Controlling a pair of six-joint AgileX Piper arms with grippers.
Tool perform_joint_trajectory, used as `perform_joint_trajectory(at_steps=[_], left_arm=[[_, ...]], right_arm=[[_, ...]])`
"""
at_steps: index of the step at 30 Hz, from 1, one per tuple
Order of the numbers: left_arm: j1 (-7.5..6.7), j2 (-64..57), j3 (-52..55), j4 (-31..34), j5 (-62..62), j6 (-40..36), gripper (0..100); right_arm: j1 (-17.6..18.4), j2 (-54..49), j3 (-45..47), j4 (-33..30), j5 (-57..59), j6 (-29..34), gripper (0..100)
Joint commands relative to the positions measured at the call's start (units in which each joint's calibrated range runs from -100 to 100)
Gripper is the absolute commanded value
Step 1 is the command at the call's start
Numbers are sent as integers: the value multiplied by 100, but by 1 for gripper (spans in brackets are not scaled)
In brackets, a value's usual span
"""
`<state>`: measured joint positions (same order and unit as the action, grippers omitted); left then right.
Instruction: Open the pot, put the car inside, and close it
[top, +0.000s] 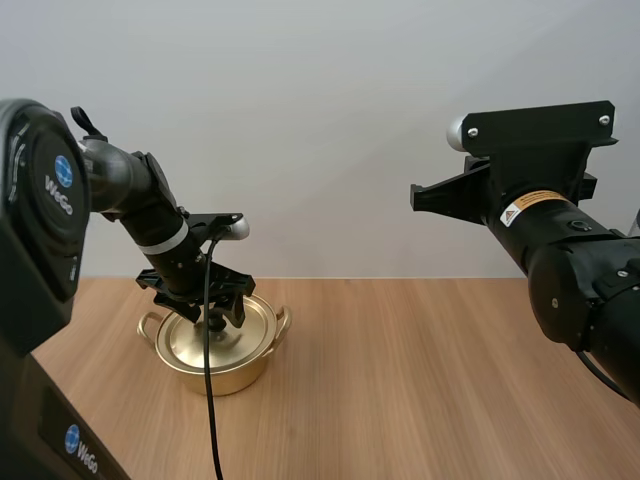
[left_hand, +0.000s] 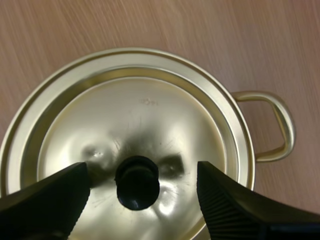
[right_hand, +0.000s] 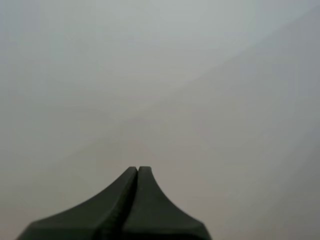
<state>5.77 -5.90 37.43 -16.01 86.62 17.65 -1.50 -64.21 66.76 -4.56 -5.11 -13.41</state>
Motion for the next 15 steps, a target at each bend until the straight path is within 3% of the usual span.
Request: perform_joint_trajectory(at_steps=[1, 15], left_arm=[[-1, -6, -82, 5, 163, -1, 100], [-1, -1053, -1068, 5, -42, -10, 100]], right_arm=[[0, 3, 8, -5, 1, 1, 0], [0, 3, 8, -5, 1, 1, 0]])
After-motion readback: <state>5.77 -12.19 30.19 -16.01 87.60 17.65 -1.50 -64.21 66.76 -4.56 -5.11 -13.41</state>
